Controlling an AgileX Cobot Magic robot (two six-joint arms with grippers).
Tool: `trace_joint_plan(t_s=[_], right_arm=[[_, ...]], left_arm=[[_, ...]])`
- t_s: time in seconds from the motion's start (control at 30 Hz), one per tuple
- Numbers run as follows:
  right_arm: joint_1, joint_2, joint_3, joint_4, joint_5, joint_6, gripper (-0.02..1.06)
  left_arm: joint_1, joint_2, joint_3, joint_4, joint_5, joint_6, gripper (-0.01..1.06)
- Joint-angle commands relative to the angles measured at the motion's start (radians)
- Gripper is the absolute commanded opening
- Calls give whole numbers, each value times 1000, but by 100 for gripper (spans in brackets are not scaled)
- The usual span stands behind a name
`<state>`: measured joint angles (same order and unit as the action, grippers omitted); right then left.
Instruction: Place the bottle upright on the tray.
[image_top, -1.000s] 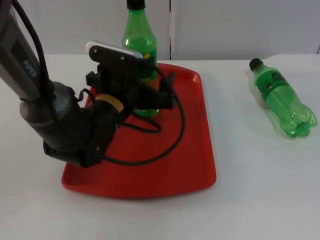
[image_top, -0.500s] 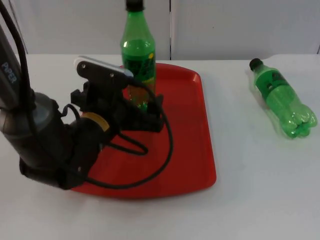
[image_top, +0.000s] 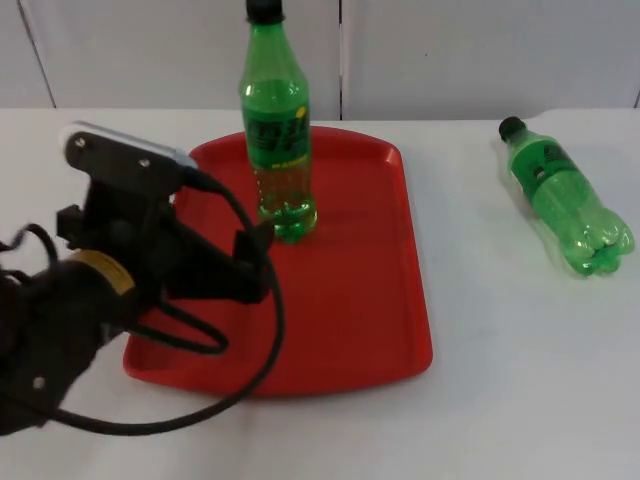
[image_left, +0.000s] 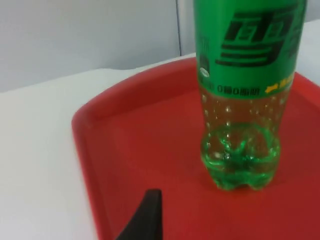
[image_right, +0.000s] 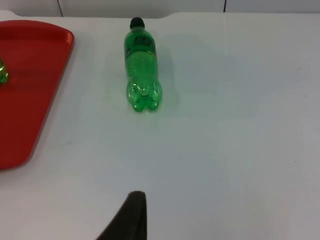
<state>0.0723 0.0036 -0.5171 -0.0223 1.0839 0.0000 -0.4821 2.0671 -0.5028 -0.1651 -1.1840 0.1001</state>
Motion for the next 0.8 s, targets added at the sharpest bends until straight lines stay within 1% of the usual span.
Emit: trace_joint_plan(t_s=[0.0,0.07,0.1,0.23,0.27,0.37,0.4,0.43,0.47,0.53,0.57,0.7,0.73,0.77], right_arm=[[-7,-4,1,0,-5,7,105],[-7,-4,1,0,-5,7,105],[-7,-4,1,0,-5,7,105],[-7,-4,1,0,-5,7,105],[-7,-4,1,0,-5,7,105],[-7,-4,1,0,-5,7,105],[-7,-4,1,0,-5,7,105],[-7,-4,1,0,-5,7,105],[-7,-4,1,0,-5,7,105],[-7,-4,1,2,-5,7,105],[-7,-4,1,2,-5,7,105],[-7,-4,1,3,-5,7,105],[-7,-4,1,3,-5,7,105],[-7,-4,1,3,-5,7,105]], left_arm=[[-5,-77,42,-11,83,-13,93],[-5,-149,63,-11,184,-13,93],[-5,-149,63,-11,184,-13,93],[-5,-324,72,-5,428,-32,93],[-5,-324,72,-5,428,-32,93],[-5,-471,66,-5,583,-35,93],[-5,-552,63,-5,651,-35,93],[-5,-552,63,-5,651,-35,93],[-5,-606,54,-7,704,-35,93],[-5,-695,25,-9,846,-35,93],[-5,-695,25,-9,846,-35,93],[-5,-816,-69,-7,1115,-28,93],[-5,-816,-69,-7,1115,-28,93],[-5,-837,-104,-7,1200,-28,93]])
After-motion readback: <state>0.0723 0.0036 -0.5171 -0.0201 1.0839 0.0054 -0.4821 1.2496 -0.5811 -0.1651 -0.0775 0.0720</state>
